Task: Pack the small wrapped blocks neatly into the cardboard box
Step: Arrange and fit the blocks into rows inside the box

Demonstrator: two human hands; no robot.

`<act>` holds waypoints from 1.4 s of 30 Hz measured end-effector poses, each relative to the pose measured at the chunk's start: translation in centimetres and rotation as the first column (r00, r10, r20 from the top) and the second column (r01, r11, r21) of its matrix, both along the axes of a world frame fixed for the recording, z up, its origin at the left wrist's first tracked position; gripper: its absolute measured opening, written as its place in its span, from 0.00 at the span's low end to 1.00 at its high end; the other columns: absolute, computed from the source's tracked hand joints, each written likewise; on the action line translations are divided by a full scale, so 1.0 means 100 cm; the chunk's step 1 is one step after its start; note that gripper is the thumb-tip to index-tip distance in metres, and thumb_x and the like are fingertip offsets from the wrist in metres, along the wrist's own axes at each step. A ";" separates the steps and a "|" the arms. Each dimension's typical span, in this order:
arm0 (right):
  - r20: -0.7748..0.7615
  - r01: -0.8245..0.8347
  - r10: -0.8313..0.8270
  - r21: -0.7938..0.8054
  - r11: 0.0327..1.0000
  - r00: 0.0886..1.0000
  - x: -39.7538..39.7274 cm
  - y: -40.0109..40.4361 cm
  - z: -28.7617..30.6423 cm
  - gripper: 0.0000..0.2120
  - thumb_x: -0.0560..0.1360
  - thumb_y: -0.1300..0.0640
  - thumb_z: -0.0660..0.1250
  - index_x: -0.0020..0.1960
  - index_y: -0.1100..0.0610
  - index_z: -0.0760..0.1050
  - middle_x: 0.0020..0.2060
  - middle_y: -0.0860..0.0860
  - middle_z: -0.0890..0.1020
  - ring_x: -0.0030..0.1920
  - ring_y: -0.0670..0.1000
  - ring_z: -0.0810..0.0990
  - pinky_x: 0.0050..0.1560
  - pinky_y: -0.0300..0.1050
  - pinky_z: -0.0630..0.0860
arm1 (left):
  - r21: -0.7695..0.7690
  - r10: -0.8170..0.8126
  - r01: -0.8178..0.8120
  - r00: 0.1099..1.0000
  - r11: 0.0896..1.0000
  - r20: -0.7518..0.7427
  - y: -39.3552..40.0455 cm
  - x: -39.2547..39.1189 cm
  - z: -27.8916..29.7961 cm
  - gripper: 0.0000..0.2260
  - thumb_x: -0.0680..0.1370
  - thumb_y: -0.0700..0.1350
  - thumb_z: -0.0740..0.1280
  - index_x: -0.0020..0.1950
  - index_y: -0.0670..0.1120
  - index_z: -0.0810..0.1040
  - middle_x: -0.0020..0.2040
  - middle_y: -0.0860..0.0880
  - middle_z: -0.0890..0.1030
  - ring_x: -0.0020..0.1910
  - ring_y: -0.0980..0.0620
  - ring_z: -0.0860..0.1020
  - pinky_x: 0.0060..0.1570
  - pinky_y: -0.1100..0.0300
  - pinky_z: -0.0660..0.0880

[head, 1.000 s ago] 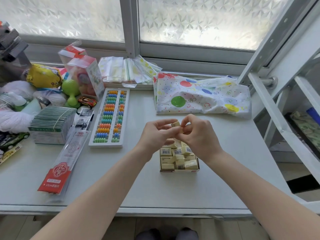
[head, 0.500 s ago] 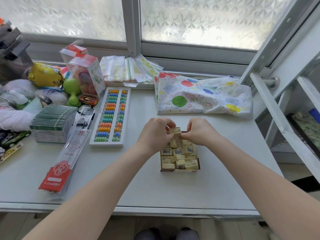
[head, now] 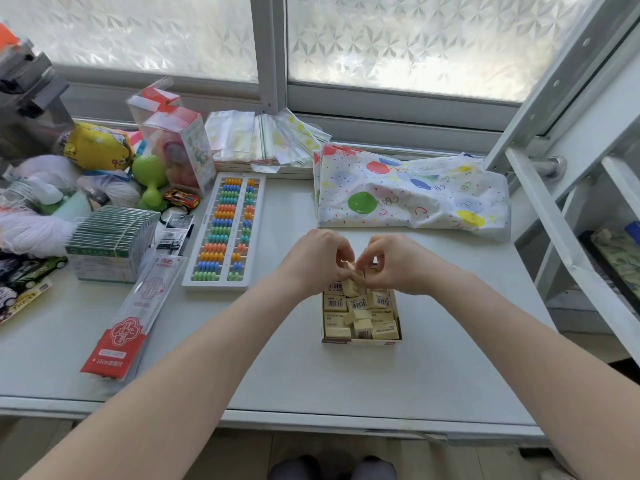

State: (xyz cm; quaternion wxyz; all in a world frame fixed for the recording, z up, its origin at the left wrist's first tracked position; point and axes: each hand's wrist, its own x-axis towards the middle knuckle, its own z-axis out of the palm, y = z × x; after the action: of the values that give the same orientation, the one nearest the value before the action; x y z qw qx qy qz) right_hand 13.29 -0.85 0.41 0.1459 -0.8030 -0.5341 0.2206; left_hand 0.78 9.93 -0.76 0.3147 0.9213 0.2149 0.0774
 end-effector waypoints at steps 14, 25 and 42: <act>0.163 -0.088 0.092 -0.029 0.996 0.982 -0.008 0.010 -0.004 0.09 0.64 0.55 0.73 0.43 0.53 0.78 0.38 0.46 0.73 0.42 0.48 0.71 0.36 0.36 0.64 | 0.062 -0.085 0.091 0.992 0.994 -0.093 0.003 -0.007 0.005 0.08 0.70 0.35 0.68 0.47 0.44 0.82 0.44 0.46 0.83 0.45 0.50 0.80 0.48 0.54 0.79; 0.179 -0.098 0.112 -0.089 0.991 0.977 -0.013 0.019 0.003 0.10 0.64 0.57 0.73 0.43 0.55 0.77 0.42 0.50 0.77 0.44 0.51 0.74 0.39 0.43 0.70 | 0.041 -0.065 0.067 0.996 0.997 -0.062 0.004 -0.006 0.002 0.06 0.69 0.35 0.67 0.43 0.43 0.82 0.41 0.47 0.83 0.41 0.49 0.80 0.44 0.57 0.78; -0.113 0.292 -0.320 -0.210 0.933 0.941 -0.013 0.040 -0.002 0.02 0.67 0.60 0.68 0.38 0.58 0.76 0.35 0.54 0.75 0.36 0.53 0.72 0.37 0.44 0.70 | 0.025 0.009 -0.007 0.996 1.000 -0.087 0.002 0.001 0.002 0.04 0.68 0.38 0.70 0.42 0.43 0.81 0.43 0.46 0.83 0.45 0.46 0.80 0.46 0.53 0.78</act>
State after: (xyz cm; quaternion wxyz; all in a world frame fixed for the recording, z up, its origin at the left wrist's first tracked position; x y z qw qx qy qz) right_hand 12.02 3.10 0.19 0.1397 -0.8686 -0.3666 0.3027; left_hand 0.88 10.15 -0.56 0.2934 0.9267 0.2311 0.0408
